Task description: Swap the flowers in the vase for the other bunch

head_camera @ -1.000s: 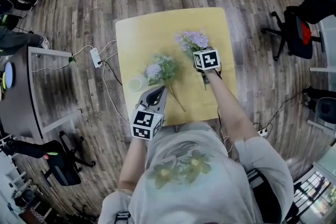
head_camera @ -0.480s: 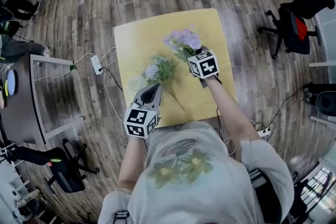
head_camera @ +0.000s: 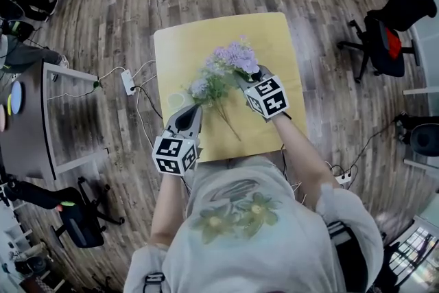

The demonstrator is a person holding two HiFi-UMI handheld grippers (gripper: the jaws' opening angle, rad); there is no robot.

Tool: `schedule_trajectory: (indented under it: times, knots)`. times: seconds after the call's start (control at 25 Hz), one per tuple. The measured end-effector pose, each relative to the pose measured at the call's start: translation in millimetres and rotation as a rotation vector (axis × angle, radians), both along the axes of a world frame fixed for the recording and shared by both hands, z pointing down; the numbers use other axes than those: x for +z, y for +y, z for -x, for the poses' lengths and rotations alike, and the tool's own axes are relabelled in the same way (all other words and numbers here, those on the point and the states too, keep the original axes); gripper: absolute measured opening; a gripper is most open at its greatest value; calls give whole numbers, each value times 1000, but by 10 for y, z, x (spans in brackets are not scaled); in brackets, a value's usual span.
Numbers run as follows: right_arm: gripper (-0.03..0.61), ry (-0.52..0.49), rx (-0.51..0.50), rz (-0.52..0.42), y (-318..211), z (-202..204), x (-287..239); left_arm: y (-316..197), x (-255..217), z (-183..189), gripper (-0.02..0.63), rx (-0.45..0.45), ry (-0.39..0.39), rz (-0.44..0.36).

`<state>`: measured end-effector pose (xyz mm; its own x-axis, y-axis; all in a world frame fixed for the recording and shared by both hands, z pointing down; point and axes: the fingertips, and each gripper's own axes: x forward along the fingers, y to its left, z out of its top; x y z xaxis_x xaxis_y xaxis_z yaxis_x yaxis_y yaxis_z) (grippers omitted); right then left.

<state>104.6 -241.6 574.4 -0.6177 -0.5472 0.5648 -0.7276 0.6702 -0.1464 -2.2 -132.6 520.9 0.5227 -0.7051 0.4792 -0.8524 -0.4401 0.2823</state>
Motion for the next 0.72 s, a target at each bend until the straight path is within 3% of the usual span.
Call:
schedule_trajectory:
  times: [0.2, 0.48, 0.72]
  knots:
    - [83, -67, -73, -49, 202, 258, -227, 159, -52, 197, 17, -54, 9, -10]
    - [83, -235, -200, -133, 284, 816, -770, 343, -106, 499, 17, -125, 7, -18]
    - [83, -276, -297, -178, 355, 1328, -1100, 491, -142, 773, 17, -183, 6, -31]
